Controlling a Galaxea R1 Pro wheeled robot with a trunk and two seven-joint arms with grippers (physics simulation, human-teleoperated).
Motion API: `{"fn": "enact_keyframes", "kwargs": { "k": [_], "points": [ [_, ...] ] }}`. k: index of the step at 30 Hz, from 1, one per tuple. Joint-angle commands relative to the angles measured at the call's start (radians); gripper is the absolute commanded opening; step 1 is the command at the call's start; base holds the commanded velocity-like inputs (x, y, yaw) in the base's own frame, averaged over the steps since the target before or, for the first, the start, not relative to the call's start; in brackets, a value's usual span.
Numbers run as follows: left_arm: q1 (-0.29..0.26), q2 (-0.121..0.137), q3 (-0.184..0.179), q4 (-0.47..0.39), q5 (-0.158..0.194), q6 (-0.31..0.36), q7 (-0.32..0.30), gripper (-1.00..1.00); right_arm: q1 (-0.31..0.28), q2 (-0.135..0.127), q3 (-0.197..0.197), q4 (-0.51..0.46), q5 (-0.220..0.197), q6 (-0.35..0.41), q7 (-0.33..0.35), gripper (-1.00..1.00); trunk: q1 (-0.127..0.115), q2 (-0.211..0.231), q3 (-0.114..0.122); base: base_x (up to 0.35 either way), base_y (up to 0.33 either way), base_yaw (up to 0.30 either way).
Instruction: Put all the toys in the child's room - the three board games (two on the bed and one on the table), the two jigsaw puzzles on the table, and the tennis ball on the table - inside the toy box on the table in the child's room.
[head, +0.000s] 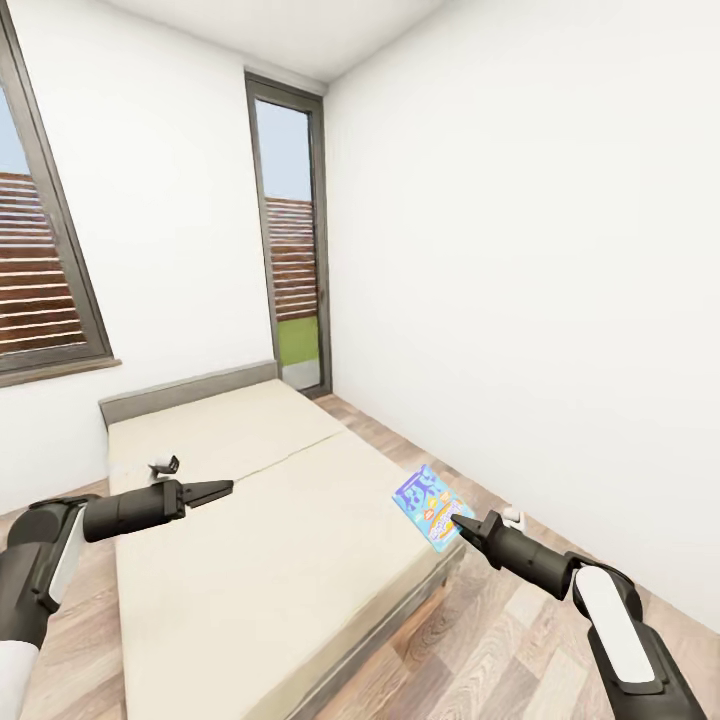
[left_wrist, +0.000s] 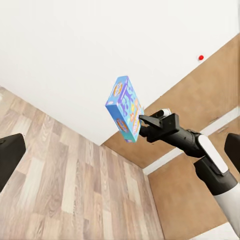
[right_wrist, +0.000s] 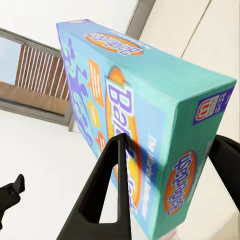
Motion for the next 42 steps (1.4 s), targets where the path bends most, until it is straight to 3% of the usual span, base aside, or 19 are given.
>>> {"fn": "enact_keyframes", "kwargs": {
  "k": [1, 32, 42],
  "points": [
    [0.000, 0.000, 0.000, -0.001, 0.001, 0.011, -0.003, 1.00, -0.001, 0.000, -0.002, 0.000, 0.003, 0.005, 0.009, -1.00, -0.004, 0.006, 0.002, 0.000, 0.000, -0.280],
    [0.000, 0.000, 0.000, 0.000, 0.000, 0.011, 0.000, 1.00, -0.001, 0.001, -0.002, 0.000, 0.002, 0.004, 0.009, -1.00, -0.122, 0.223, 0.120, 0.000, 0.000, -0.280],
    [0.000, 0.000, 0.001, 0.000, 0.001, 0.009, 0.000, 1.00, -0.001, 0.001, -0.002, 0.001, 0.002, 0.003, 0.009, -1.00, -0.122, 0.223, 0.126, 0.000, 0.000, -0.280]
  ]
}}
